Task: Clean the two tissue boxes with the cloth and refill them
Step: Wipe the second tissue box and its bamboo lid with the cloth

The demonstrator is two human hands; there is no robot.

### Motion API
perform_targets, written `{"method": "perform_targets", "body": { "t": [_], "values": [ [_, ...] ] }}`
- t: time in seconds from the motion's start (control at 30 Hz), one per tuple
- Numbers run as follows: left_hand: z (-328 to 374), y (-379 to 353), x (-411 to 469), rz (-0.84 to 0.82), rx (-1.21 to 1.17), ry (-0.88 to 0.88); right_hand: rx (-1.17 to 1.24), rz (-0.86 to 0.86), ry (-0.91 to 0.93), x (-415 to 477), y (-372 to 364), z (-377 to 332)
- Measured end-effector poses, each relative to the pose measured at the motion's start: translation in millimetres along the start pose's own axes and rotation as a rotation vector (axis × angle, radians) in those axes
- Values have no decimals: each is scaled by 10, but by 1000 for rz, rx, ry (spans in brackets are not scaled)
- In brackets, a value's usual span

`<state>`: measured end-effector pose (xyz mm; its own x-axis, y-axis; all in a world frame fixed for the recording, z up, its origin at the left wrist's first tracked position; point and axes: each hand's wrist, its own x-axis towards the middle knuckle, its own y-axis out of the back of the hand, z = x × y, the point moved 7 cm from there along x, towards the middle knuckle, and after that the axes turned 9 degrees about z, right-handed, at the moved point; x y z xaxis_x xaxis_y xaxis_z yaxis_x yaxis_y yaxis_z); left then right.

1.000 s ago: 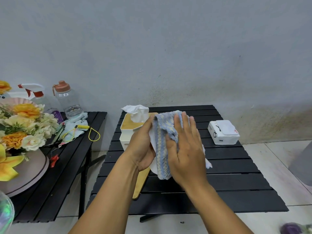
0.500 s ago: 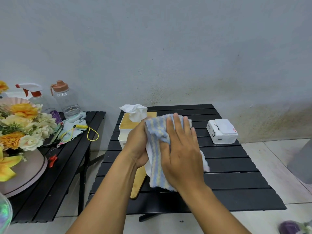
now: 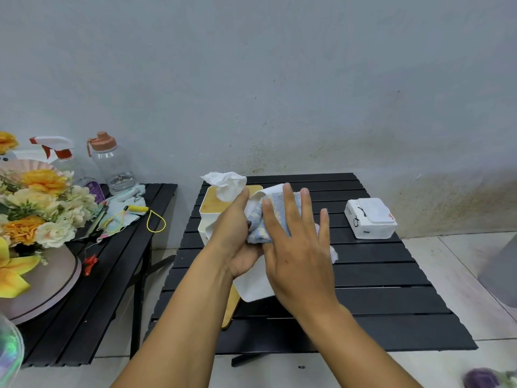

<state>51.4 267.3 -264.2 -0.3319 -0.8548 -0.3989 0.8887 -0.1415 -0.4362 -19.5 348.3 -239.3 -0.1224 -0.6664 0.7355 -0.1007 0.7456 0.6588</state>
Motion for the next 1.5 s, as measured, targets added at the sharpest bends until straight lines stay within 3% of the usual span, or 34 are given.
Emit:
{"method": "perform_targets", "body": {
  "t": [0.13, 0.3, 0.43, 0.6, 0.67, 0.83, 0.97, 1.13, 1.23, 1.37, 1.5],
  "values": [
    [-4, -18, -44, -63, -31, 22, -21, -102, -20, 11, -76, -26],
    [54, 46, 10, -50, -38, -36, -71, 11, -52, -117, 94, -29],
    [-68, 64, 35, 19, -35, 5, 62, -13, -126, -52, 25, 64],
    [-100, 35, 58, 18, 15, -20, 295, 225, -189, -16, 217, 6],
    [-127, 28, 55, 19, 7, -16, 389, 139, -201, -6, 165, -86],
    [-61, -26, 96, 20, -42, -76, 731, -326, -470, -38, -106, -203],
    [-124, -39, 21, 18, 33, -134, 718, -336, -534, 67, -50, -221],
    [-99, 20, -41, 50, 136, -125, 499, -216, -333, 69, 32, -245],
    [3, 60, -27, 69, -2, -59, 504, -239, -191, -87, 51, -287],
    [-26, -52, -69, -44, -150, 61, 362, -230, -27, -321, 30, -304],
    [-105, -65, -75, -98, -177, 114, 247, -233, 53, -225, -43, -269]
  ]
}}
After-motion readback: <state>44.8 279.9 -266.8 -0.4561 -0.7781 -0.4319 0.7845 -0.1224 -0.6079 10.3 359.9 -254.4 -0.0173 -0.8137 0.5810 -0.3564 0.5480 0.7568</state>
